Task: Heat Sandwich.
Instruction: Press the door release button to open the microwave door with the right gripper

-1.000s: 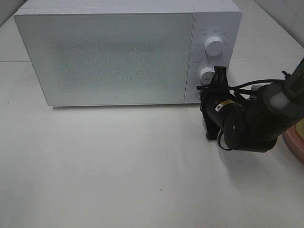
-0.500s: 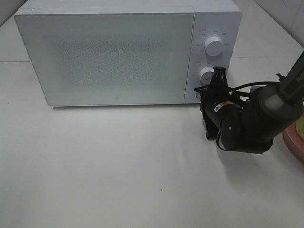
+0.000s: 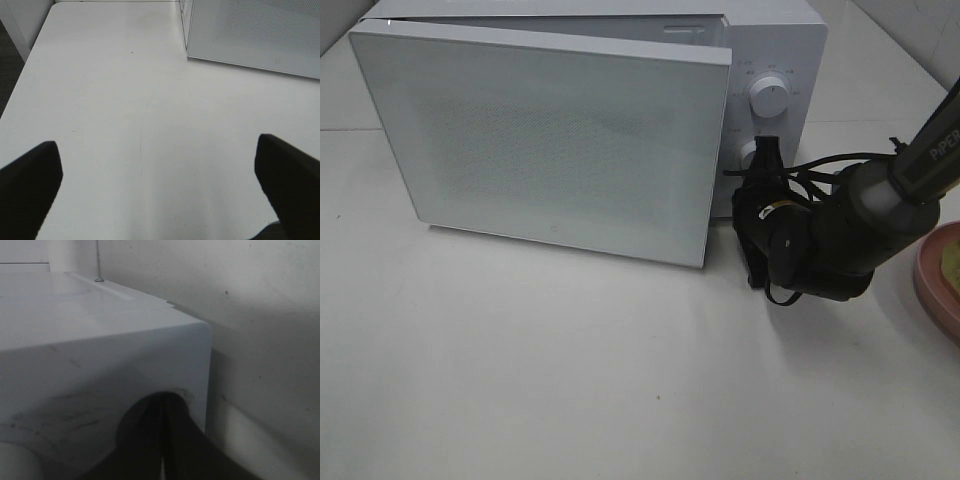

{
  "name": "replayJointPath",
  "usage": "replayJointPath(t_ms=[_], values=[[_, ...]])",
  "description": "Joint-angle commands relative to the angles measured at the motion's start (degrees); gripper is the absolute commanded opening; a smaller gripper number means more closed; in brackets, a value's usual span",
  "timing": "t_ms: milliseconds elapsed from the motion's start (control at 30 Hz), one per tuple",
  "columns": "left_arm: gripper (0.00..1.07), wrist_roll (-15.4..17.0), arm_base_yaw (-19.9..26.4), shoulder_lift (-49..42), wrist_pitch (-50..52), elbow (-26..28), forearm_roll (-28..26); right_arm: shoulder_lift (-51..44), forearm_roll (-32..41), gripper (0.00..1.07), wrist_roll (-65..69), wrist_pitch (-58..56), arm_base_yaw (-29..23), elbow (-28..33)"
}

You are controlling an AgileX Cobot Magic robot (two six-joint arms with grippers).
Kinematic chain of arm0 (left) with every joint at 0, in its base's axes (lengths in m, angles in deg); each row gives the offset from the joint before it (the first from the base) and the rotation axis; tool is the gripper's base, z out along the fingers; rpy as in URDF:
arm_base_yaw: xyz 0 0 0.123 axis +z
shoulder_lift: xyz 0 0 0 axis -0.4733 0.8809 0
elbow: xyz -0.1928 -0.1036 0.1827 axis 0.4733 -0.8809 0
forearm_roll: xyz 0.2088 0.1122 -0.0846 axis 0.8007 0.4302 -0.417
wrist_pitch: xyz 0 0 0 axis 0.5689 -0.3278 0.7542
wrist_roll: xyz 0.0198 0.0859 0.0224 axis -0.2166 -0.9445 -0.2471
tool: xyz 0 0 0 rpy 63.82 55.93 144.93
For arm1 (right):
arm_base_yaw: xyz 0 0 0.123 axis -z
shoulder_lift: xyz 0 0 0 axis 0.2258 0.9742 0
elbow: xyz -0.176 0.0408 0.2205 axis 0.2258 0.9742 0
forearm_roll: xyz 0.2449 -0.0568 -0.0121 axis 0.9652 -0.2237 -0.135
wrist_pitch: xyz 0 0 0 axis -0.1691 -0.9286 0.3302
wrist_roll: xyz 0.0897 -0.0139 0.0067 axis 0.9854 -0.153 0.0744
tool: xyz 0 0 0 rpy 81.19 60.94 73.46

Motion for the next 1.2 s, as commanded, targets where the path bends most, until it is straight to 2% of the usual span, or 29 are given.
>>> replayJointPath(t_ms=[33, 900, 1200], values=[[1.00, -0.06, -0.29, 0.00, -0.40, 0.46, 0.00, -0.63, -4.98, 0.00, -1.43, 15.41, 3.50, -7.68], [1.00, -0.06, -0.29, 0.00, -0.40, 0.46, 0.00, -0.80, -6.99, 0.00, -0.86, 9.00, 3.44, -7.45], [1.00, -0.06, -0.29, 0.00, -0.40, 0.46, 0.00, -0.80, -7.96, 0.00, 1.60, 8.14, 3.38, -4.47]])
